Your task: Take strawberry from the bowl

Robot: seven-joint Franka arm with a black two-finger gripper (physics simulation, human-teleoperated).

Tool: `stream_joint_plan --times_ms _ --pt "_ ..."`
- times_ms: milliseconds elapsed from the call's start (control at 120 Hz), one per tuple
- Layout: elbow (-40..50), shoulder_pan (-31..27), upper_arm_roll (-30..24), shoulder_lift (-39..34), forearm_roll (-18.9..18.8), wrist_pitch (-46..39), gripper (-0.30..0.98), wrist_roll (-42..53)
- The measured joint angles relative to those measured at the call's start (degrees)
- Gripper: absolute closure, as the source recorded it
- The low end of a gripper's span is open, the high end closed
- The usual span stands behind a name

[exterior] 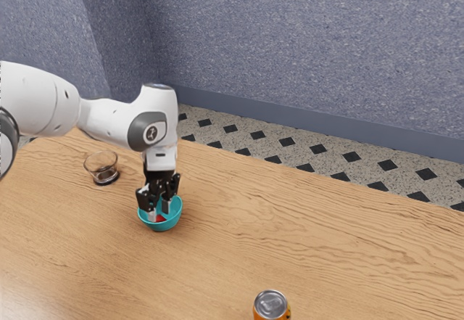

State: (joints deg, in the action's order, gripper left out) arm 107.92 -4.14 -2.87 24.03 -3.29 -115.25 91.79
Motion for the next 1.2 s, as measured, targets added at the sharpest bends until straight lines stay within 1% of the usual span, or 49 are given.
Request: stream_joint_plan --times_ms 233,350,575,792,908,1067,1200 --pt "-0.4 0.0 0.1 1.6 0.3 -1.5 0.43 0.2" --pt "-0.5 0.0 0.1 2.1 0.4 -2.0 0.42 0.1" --pt "-0.9 0.1 0.1 2.4 0.5 -2.6 0.50 0.1" --pt "-0.9 0.0 0.1 2.1 0.4 -3.1 0.61 -0.4" --pt "-0.9 0.0 0.1 2.0 0.3 -3.4 0.64 -0.8" --pt "-0.9 0.1 0.1 -0.2 0.2 -3.5 0.69 -1.3" --pt "0.0 0.8 -0.8 -5.1 0.2 -2.6 0.72 -2.1"
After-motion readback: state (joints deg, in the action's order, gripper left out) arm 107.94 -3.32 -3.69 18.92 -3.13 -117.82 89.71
